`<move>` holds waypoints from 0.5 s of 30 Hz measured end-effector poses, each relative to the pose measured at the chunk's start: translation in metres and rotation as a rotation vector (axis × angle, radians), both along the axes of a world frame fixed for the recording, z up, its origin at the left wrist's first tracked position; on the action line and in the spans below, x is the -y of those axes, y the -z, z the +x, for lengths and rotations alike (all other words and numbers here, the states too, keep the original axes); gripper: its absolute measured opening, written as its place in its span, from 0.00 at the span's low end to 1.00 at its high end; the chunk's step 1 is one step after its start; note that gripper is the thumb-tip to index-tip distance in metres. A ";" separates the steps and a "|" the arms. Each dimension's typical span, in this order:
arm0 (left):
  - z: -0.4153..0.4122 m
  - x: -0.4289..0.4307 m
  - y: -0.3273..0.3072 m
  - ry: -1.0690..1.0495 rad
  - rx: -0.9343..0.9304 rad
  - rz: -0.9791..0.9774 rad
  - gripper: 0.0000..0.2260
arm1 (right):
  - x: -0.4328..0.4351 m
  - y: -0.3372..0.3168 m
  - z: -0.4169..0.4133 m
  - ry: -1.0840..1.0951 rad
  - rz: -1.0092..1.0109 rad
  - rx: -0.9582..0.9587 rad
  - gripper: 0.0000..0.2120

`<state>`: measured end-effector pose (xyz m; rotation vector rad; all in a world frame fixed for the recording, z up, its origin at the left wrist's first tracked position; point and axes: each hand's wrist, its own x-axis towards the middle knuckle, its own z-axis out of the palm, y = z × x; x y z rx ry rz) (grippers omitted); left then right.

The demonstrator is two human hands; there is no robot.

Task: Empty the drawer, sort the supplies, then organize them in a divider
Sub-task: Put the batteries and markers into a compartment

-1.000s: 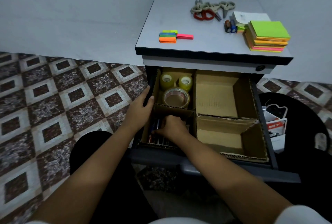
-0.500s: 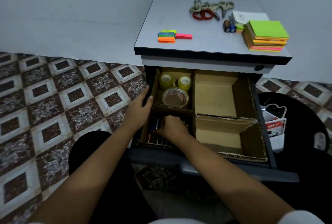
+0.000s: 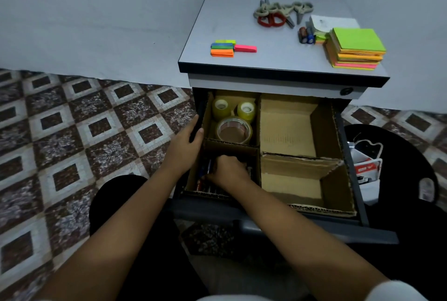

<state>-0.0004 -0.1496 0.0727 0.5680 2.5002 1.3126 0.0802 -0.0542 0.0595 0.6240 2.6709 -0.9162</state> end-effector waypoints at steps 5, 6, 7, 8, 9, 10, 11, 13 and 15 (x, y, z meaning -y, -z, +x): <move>0.000 0.000 0.000 -0.002 -0.014 -0.015 0.21 | -0.002 -0.004 0.000 0.033 -0.083 0.020 0.18; 0.000 0.000 0.000 0.000 -0.016 -0.017 0.21 | -0.001 -0.004 -0.001 0.047 -0.095 0.034 0.20; 0.000 0.000 0.000 0.001 -0.019 -0.021 0.21 | 0.000 -0.005 -0.002 0.056 -0.103 0.047 0.20; -0.001 0.000 0.001 0.001 -0.021 -0.024 0.21 | 0.001 -0.005 -0.004 0.061 -0.109 0.056 0.20; -0.001 0.000 0.001 0.001 -0.022 -0.025 0.21 | 0.002 -0.004 -0.005 0.066 -0.120 0.063 0.19; -0.001 0.000 0.001 0.001 -0.023 -0.024 0.21 | 0.003 -0.004 -0.006 0.070 -0.138 0.063 0.18; -0.001 0.000 0.001 0.002 -0.022 -0.023 0.21 | 0.003 -0.003 -0.007 0.073 -0.158 0.062 0.18; -0.001 0.000 0.001 0.001 -0.020 -0.020 0.21 | 0.005 -0.003 -0.007 0.074 -0.183 0.050 0.16; -0.001 0.000 0.001 -0.001 -0.024 -0.021 0.21 | 0.006 -0.002 -0.006 0.087 -0.213 0.035 0.15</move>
